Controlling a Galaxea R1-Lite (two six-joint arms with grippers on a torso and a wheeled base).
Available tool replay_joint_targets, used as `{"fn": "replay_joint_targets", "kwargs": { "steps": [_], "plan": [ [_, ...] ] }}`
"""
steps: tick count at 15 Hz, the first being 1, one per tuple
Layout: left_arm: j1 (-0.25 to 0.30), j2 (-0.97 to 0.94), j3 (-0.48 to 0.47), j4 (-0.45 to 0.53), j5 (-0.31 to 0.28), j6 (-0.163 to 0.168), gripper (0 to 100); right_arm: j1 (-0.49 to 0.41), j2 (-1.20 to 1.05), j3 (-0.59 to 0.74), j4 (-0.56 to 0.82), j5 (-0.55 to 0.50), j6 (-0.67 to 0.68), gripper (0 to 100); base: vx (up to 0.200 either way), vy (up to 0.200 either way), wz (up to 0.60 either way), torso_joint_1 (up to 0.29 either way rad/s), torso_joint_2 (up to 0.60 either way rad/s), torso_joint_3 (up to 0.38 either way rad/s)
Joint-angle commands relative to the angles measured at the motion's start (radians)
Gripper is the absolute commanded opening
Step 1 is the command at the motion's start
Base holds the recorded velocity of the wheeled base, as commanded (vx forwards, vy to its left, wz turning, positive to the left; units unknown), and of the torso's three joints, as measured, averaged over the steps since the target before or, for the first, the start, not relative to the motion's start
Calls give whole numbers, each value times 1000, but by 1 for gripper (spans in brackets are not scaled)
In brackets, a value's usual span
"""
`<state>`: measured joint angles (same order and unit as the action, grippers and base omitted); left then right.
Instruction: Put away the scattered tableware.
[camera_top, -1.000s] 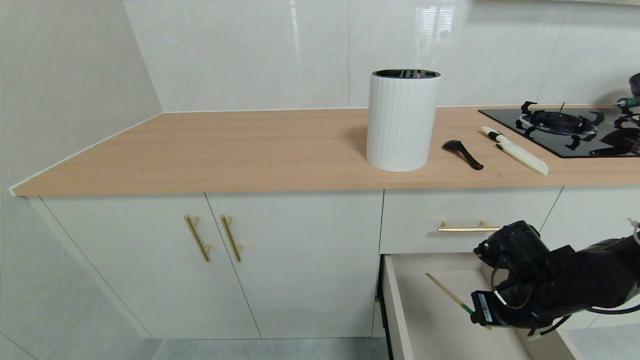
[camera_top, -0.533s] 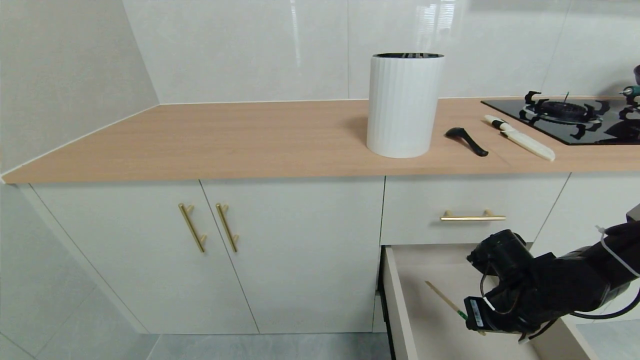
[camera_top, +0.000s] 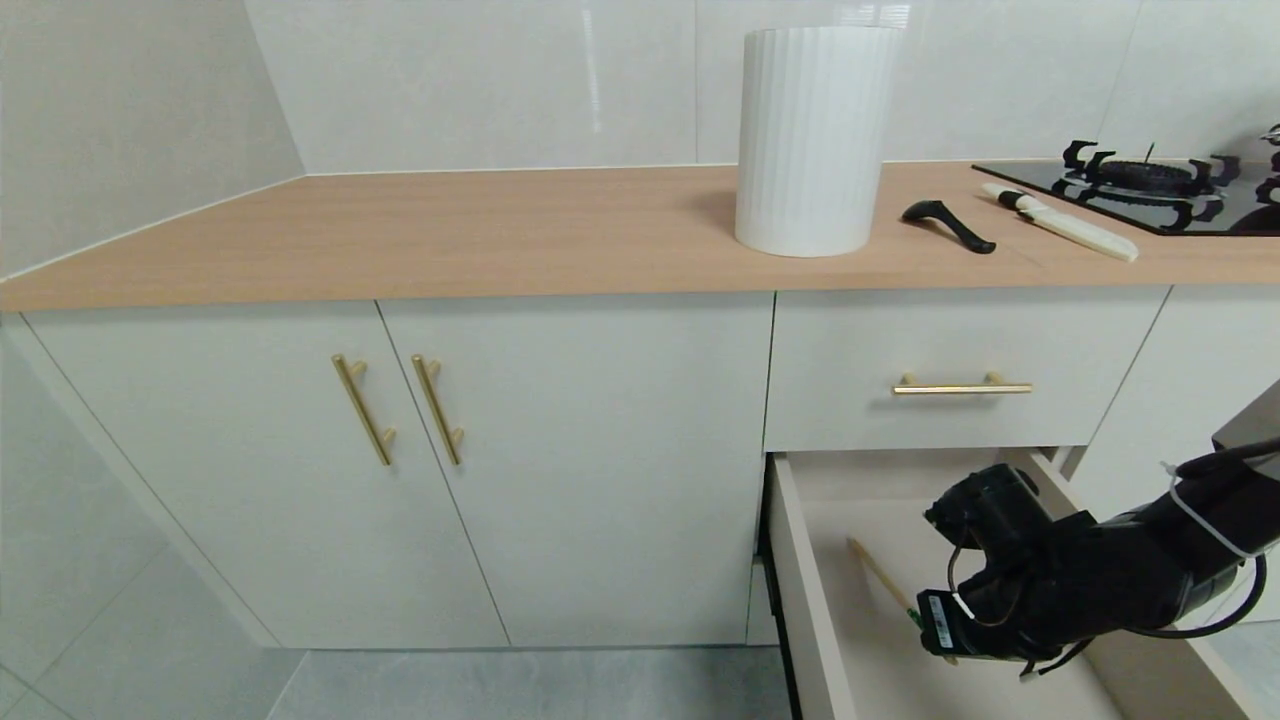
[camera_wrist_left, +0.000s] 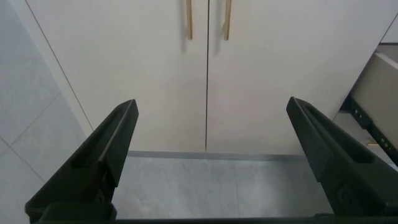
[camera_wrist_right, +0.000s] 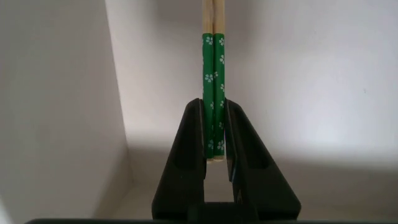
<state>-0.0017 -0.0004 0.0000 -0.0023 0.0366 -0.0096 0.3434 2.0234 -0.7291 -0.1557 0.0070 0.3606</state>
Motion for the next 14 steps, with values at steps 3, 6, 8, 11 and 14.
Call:
{"fn": "replay_joint_targets", "kwargs": {
  "steps": [3,6,8,11,14],
  "plan": [
    [0,0,0,-1,0,-1,100,3,40,5,-71,1,0,0,0,0,0,-2,45,34],
    [0,0,0,-1,0,-1,100,32,123,17,-173,-82,-2,0,0,0,0,0,0,0],
    [0,0,0,-1,0,0,100,48,156,50,-251,-110,-6,0,0,0,0,0,0,0],
    [0,0,0,-1,0,-1,100,65,221,70,-361,-147,-6,0,0,0,0,0,0,0],
    [0,0,0,-1,0,0,100,65,241,70,-393,-163,-6,0,0,0,0,0,0,0]
  ]
}}
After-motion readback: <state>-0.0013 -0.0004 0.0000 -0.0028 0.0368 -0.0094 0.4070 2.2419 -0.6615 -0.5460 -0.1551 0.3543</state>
